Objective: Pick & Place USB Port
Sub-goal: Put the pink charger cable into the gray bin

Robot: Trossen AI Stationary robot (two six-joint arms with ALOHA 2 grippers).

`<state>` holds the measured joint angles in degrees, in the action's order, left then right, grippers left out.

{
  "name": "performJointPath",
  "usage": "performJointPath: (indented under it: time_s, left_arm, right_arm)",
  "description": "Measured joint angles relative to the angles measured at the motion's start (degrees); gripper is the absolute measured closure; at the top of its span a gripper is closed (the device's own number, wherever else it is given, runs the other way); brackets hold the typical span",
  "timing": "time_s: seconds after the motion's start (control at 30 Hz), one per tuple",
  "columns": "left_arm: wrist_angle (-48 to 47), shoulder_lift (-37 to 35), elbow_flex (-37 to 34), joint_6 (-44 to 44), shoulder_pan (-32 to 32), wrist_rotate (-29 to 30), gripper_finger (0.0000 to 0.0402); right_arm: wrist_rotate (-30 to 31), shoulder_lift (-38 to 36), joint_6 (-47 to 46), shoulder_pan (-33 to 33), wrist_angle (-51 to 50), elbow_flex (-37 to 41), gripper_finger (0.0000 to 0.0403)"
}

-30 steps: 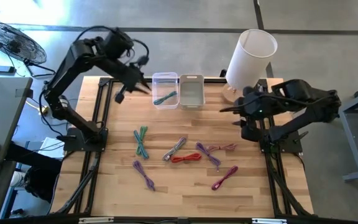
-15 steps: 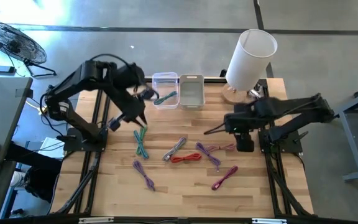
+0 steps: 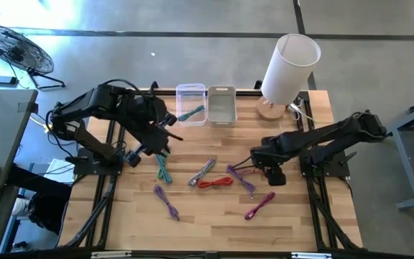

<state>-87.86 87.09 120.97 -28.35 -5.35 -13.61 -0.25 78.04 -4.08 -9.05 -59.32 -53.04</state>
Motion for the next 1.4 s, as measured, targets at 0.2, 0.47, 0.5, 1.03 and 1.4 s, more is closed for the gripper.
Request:
performJointPath:
  time_s: [0.2, 0.47, 0.5, 1.03, 1.4]
  left_arm:
    - [4.59, 0.00, 0.00, 0.59, -0.47, 1.74, 0.0344]
    - [5.49, 0.21, 0.00, 0.65, -0.35, 4.41, 0.0344]
    - [5.51, 0.29, 0.00, 0.64, -0.35, 4.53, 0.0344]
    - [5.49, 0.35, 0.00, 1.86, -0.33, 6.27, 0.0344]
    - [5.44, 0.35, 0.00, 1.88, -0.33, 6.25, 0.0344]
  right_arm:
    - [-0.06, 0.00, -0.22, -0.01, 7.14, 6.01, 0.0191]
    - [-1.58, 0.00, -1.45, 0.00, 13.29, 10.45, 0.0187]
    - [-1.74, 0.00, -1.46, 0.00, 14.11, 10.83, 0.0187]
    - [-1.84, 0.00, -1.43, 3.11, 23.22, 17.25, 0.0187]
    - [-3.66, -0.33, -3.49, 3.09, 29.59, 22.51, 0.0198]
